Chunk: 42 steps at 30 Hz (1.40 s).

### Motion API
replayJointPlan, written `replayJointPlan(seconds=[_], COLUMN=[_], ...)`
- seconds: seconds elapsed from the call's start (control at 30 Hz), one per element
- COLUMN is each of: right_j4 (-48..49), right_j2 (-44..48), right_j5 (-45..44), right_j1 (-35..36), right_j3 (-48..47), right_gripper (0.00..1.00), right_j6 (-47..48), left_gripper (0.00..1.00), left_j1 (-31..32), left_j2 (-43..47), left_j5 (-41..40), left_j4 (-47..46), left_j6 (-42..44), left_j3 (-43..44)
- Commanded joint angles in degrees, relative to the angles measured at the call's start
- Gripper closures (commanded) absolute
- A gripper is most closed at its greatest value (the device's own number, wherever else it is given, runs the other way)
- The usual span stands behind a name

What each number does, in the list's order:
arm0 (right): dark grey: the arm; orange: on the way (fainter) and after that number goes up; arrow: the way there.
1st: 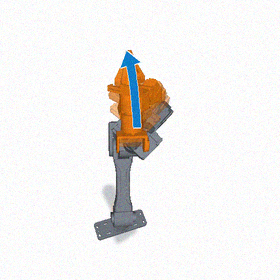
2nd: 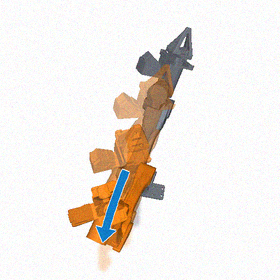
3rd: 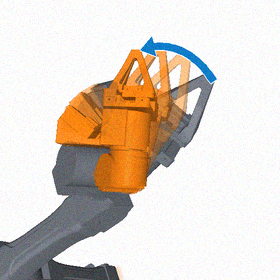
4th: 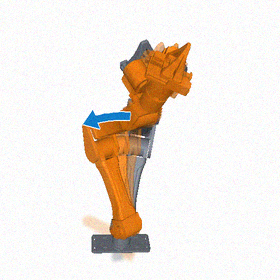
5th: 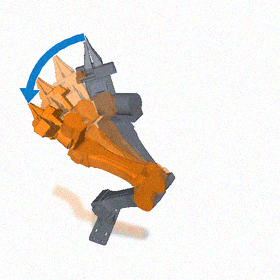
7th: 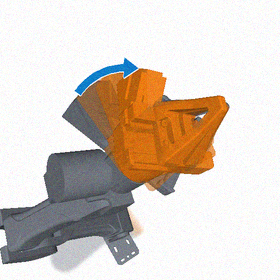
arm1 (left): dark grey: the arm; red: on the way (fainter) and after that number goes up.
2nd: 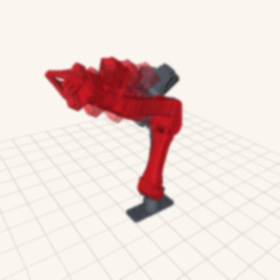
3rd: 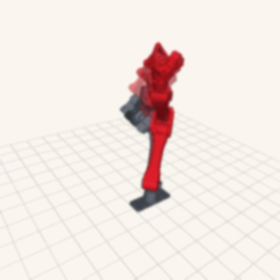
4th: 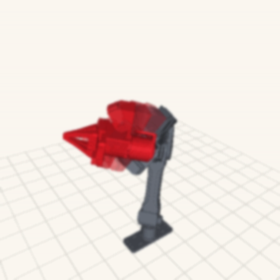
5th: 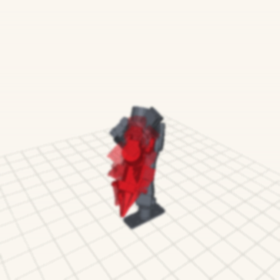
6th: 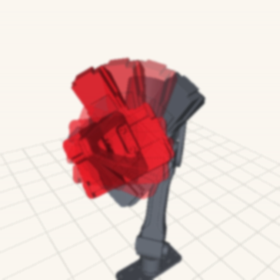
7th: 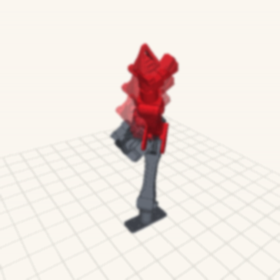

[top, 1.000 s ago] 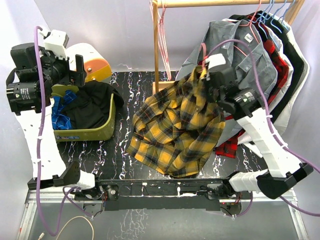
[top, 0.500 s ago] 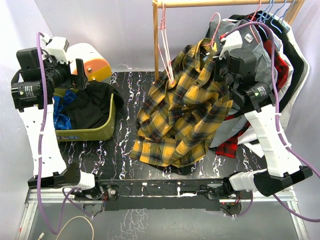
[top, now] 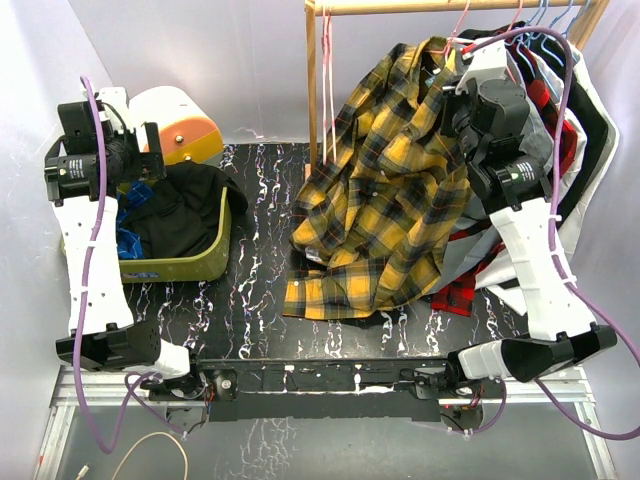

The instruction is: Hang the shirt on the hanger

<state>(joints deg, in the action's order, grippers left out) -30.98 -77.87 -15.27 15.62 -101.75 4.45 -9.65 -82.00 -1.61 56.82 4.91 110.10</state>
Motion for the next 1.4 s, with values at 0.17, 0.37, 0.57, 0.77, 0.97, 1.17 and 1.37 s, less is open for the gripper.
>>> replayJointPlan(seconds=[0.17, 0.37, 0.57, 0.77, 0.97, 1.17, 1.37], right_j4=[10.32, 9.22, 8.71, 8.69, 8.73, 9.18, 10.11], right_j2=[-5.3, -7.29, -6.37, -3.48, -0.74, 2.24, 4.75], right_j5=[2.55, 5.74, 6.87, 5.61, 4.41, 0.96, 0.38], right_j1=[-4.1, -4.37, -4.45, -4.65, -5.53, -6.97, -8.53], right_j3=[-9.0, -8.06, -4.77, -0.18, 4.65, 8.39, 10.49], right_gripper=[0.92, 0.92, 0.92, 0.9, 0.92, 0.92, 0.13], right_j6=[0.41, -1.8, -2.77, -3.8, -3.87, -3.07, -3.0], left_gripper=[0.03, 0.03, 0.03, 0.03, 0.03, 0.03, 0.03], left_j1=[-0.29, -0.31, -0.34, -0.28, -0.28, -0.29, -0.33], left_j2=[2.02, 2.5, 2.44, 2.42, 1.05, 1.68, 1.74], left_j5=[-5.63, -5.3, -4.07, -4.34, -5.52, -2.5, 1.89], left_j4=[-2.06, -2.28, -2.26, -2.29, -0.31, 0.05, 1.71], left_j6=[-2.26, -1.93, -2.26, -3.27, -4.87, -5.67, -5.68], left_j3=[-0.99, -2.45, -3.84, -5.01, -5.21, -6.29, -7.09])
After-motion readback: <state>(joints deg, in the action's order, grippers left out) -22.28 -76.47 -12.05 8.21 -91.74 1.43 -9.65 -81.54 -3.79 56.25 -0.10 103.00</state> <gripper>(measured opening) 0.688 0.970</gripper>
